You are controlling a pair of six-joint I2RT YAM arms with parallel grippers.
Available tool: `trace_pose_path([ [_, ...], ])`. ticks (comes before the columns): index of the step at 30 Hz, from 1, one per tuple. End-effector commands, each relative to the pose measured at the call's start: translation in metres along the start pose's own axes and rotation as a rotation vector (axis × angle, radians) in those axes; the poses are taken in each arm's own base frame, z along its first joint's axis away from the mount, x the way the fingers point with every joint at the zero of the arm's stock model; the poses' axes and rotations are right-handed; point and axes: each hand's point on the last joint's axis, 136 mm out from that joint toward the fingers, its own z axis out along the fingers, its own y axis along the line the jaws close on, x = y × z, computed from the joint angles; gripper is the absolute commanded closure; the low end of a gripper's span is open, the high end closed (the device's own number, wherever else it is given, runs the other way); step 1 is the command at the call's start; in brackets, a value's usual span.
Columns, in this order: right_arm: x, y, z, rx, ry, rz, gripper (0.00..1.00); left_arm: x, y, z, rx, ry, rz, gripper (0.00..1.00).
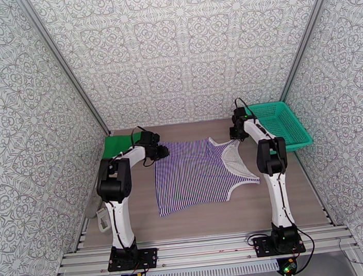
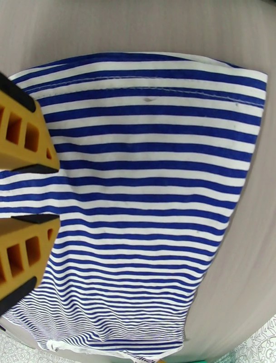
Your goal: Fold and stack the mixed laundry pile
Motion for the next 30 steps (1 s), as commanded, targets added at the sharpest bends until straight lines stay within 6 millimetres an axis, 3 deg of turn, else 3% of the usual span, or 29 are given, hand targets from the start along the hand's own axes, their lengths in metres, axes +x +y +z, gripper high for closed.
trace_pose_path([
  [1,0.019,-0.001,0.008,0.016,0.087,-0.031,0.72,-0.003,0.010,0.001,-0.017,0.009,0.001,0.68],
  [5,0.008,0.000,-0.002,0.015,0.048,-0.017,0.83,-0.002,0.013,0.003,-0.025,0.020,-0.009,0.68],
  [10,-0.020,-0.002,-0.036,0.035,-0.035,-0.022,0.96,-0.001,0.023,0.003,-0.054,0.031,-0.032,0.69],
  [15,-0.040,-0.009,-0.071,0.076,-0.112,-0.037,0.98,0.001,0.030,0.004,-0.063,0.041,-0.047,0.69],
  [19,-0.043,-0.013,-0.082,0.102,-0.134,-0.053,0.98,0.004,0.031,0.006,-0.060,0.048,-0.048,0.69],
  [25,-0.033,-0.029,-0.070,0.188,-0.103,-0.069,0.92,0.004,0.030,0.007,-0.048,0.051,-0.048,0.69],
  [30,-0.028,-0.046,-0.060,0.295,-0.085,-0.082,0.63,0.004,0.028,0.007,-0.036,0.055,-0.043,0.69],
])
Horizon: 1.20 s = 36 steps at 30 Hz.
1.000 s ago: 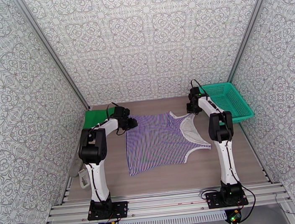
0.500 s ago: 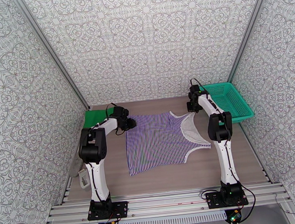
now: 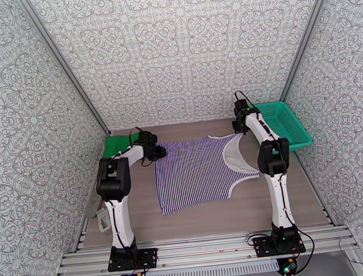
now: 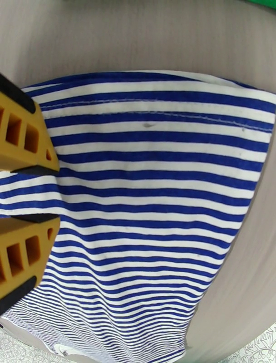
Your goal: Fold and stack the mixed laundry pile
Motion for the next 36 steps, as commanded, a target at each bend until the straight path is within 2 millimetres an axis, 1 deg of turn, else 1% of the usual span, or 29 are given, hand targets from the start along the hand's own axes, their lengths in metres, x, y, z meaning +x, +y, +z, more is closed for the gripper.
trace_pose_path([
  [1,-0.001,-0.016,0.000,0.104,-0.007,-0.021,0.58,0.005,0.011,0.008,-0.011,0.035,-0.008,0.68],
  [3,-0.003,-0.016,-0.005,0.097,-0.016,-0.010,0.54,0.004,0.007,0.007,0.005,0.035,-0.001,0.68],
  [5,-0.006,-0.012,-0.014,0.069,-0.027,0.001,0.53,0.000,0.002,0.005,0.019,0.028,0.008,0.66],
  [7,-0.007,-0.005,-0.025,0.036,-0.039,0.007,0.53,-0.005,-0.007,0.000,0.035,0.015,0.024,0.65],
  [10,0.002,0.011,-0.045,-0.026,-0.048,0.028,0.53,-0.016,-0.020,-0.014,0.051,-0.015,0.047,0.62],
  [13,0.023,0.034,-0.066,-0.114,-0.048,0.058,0.53,-0.027,-0.035,-0.035,0.059,-0.054,0.077,0.61],
  [15,0.043,0.048,-0.079,-0.168,-0.036,0.075,0.53,-0.029,-0.046,-0.052,0.054,-0.076,0.096,0.60],
  [18,0.075,0.066,-0.101,-0.238,-0.024,0.117,0.53,-0.019,-0.054,-0.070,0.044,-0.096,0.115,0.59],
  [20,0.098,0.081,-0.111,-0.302,-0.010,0.140,0.53,-0.008,-0.055,-0.072,0.045,-0.091,0.110,0.59],
  [21,0.109,0.089,-0.117,-0.332,-0.006,0.145,0.53,-0.002,-0.054,-0.070,0.044,-0.083,0.106,0.60],
  [23,0.131,0.100,-0.120,-0.359,0.021,0.143,0.54,0.005,-0.047,-0.062,0.035,-0.068,0.089,0.62],
  [24,0.142,0.104,-0.119,-0.355,0.036,0.136,0.55,0.007,-0.044,-0.057,0.036,-0.058,0.077,0.64],
  [26,0.161,0.111,-0.116,-0.353,0.065,0.123,0.56,0.009,-0.041,-0.046,0.036,-0.053,0.062,0.66],
  [27,0.173,0.114,-0.112,-0.350,0.091,0.115,0.56,0.008,-0.039,-0.040,0.036,-0.053,0.053,0.67],
  [30,0.199,0.124,-0.104,-0.342,0.137,0.089,0.57,0.005,-0.031,-0.018,0.019,-0.037,0.020,0.71],
  [33,0.214,0.130,-0.096,-0.338,0.159,0.084,0.58,0.001,-0.019,0.004,-0.013,-0.043,-0.015,0.78],
  [36,0.223,0.136,-0.090,-0.336,0.178,0.078,0.59,-0.007,-0.010,0.017,-0.032,-0.055,-0.036,0.80],
])
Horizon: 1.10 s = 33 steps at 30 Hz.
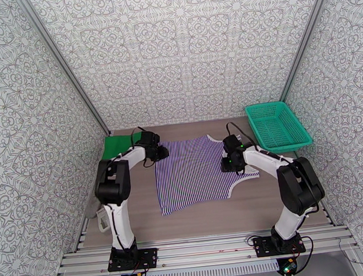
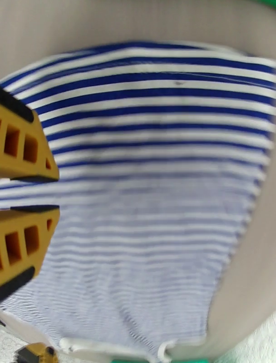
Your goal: Fold and stack the mixed laundry pile
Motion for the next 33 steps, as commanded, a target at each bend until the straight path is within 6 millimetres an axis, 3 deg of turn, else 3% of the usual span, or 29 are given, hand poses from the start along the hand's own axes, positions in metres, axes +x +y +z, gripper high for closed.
trace_pose_path([
  [1,0.003,0.008,0.012,-0.019,-0.003,0.021,0.59,-0.023,0.006,0.014,-0.036,-0.059,-0.023,0.80],
  [7,0.014,0.018,0.035,-0.017,0.033,0.037,0.59,-0.040,0.017,0.038,-0.017,-0.054,-0.068,0.81],
  [14,0.018,0.023,0.051,0.029,0.037,0.060,0.60,-0.065,0.016,0.044,0.037,-0.074,-0.067,0.79],
  [17,0.014,0.026,0.044,0.035,0.027,0.057,0.60,-0.073,0.008,0.036,0.059,-0.085,-0.040,0.77],
  [22,0.000,0.028,0.001,0.026,-0.040,0.027,0.59,-0.073,-0.024,-0.008,0.032,-0.101,0.051,0.65],
  [27,0.008,0.032,-0.032,-0.020,-0.064,0.017,0.59,-0.047,-0.054,-0.070,0.025,-0.165,0.115,0.57],
  [29,0.017,0.036,-0.037,-0.039,-0.062,0.012,0.59,-0.024,-0.063,-0.087,0.034,-0.174,0.132,0.55],
  [33,0.040,0.051,-0.034,-0.081,-0.029,-0.015,0.59,0.038,-0.055,-0.105,0.027,-0.141,0.110,0.57],
])
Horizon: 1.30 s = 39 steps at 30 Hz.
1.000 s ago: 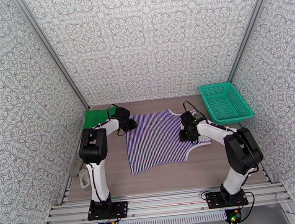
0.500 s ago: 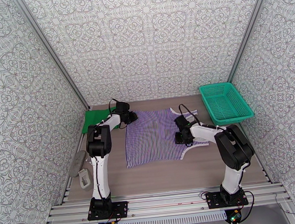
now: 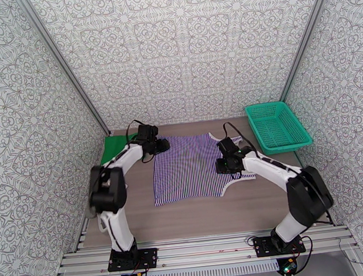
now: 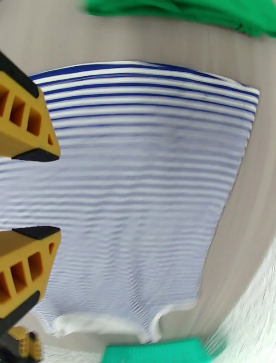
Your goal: Fold and stack the mixed laundry pile
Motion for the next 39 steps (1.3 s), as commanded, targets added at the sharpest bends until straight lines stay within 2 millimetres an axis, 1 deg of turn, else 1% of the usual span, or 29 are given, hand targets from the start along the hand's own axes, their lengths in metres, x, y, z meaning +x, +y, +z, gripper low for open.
trace_pose_path([
  [1,0.040,0.005,0.012,-0.010,0.102,-0.013,0.60,0.048,0.010,-0.012,-0.032,0.041,-0.022,0.58],
  [3,0.054,0.013,0.019,-0.028,0.129,-0.021,0.61,0.079,0.013,-0.023,-0.031,0.082,-0.044,0.61],
  [6,0.068,0.020,0.028,-0.035,0.154,-0.039,0.62,0.121,0.018,-0.037,-0.031,0.126,-0.075,0.62],
  [8,0.077,0.023,0.034,-0.029,0.171,-0.048,0.62,0.145,0.028,-0.044,-0.053,0.151,-0.106,0.63],
  [11,0.088,0.025,0.043,-0.018,0.192,-0.056,0.62,0.180,0.046,-0.047,-0.092,0.194,-0.149,0.65],
  [13,0.097,0.022,0.049,-0.005,0.212,-0.056,0.63,0.197,0.055,-0.048,-0.114,0.210,-0.175,0.66],
  [15,0.105,0.013,0.057,0.025,0.228,-0.053,0.63,0.216,0.067,-0.049,-0.132,0.225,-0.212,0.66],
  [18,0.119,-0.002,0.065,0.081,0.257,-0.051,0.64,0.233,0.085,-0.052,-0.162,0.233,-0.259,0.68],
  [22,0.131,-0.017,0.069,0.128,0.274,-0.040,0.64,0.239,0.101,-0.055,-0.178,0.237,-0.299,0.67],
  [25,0.131,-0.020,0.065,0.138,0.269,-0.039,0.64,0.232,0.103,-0.056,-0.166,0.230,-0.306,0.67],
  [27,0.128,-0.022,0.058,0.151,0.256,-0.047,0.64,0.226,0.105,-0.058,-0.172,0.230,-0.304,0.66],
  [29,0.124,-0.022,0.051,0.151,0.244,-0.057,0.63,0.217,0.102,-0.061,-0.165,0.227,-0.289,0.66],
  [31,0.119,-0.016,0.042,0.126,0.229,-0.056,0.63,0.209,0.093,-0.066,-0.153,0.220,-0.274,0.63],
  [33,0.111,-0.006,0.029,0.079,0.208,-0.039,0.62,0.200,0.081,-0.076,-0.146,0.203,-0.250,0.58],
  [35,0.106,0.003,0.015,0.034,0.193,-0.013,0.61,0.193,0.072,-0.088,-0.153,0.183,-0.235,0.55],
  [37,0.106,0.007,0.004,-0.001,0.187,0.020,0.61,0.192,0.070,-0.099,-0.158,0.164,-0.251,0.55],
  [39,0.111,0.008,-0.004,-0.034,0.202,0.060,0.60,0.199,0.073,-0.108,-0.162,0.157,-0.295,0.55],
])
